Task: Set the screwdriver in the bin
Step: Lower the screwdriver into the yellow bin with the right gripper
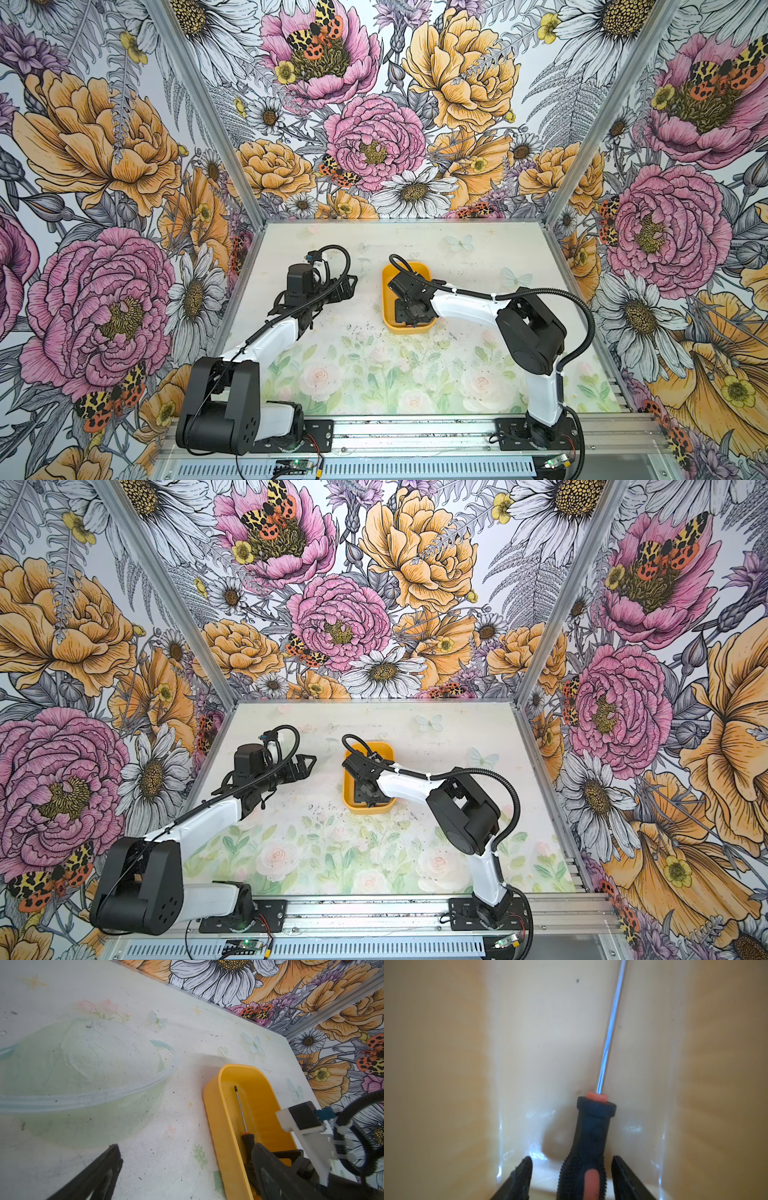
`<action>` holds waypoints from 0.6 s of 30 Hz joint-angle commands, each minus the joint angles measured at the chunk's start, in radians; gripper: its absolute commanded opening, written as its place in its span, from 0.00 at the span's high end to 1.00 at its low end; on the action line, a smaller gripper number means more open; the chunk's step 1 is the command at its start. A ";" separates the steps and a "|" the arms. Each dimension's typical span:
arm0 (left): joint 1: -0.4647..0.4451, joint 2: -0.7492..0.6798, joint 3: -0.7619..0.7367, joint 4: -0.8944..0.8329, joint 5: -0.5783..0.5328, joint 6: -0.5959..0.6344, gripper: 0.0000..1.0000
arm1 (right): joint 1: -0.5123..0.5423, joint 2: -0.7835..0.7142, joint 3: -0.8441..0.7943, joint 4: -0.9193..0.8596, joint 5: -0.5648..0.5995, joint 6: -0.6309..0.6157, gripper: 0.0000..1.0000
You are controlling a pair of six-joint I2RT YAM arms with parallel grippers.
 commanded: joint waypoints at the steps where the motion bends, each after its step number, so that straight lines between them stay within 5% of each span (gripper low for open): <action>1: -0.009 -0.009 0.013 -0.007 0.017 0.028 0.01 | -0.005 -0.049 0.017 0.004 0.012 -0.023 0.36; 18: -0.013 -0.015 0.017 -0.013 0.015 0.027 0.01 | -0.007 -0.206 0.008 -0.038 -0.034 -0.120 0.33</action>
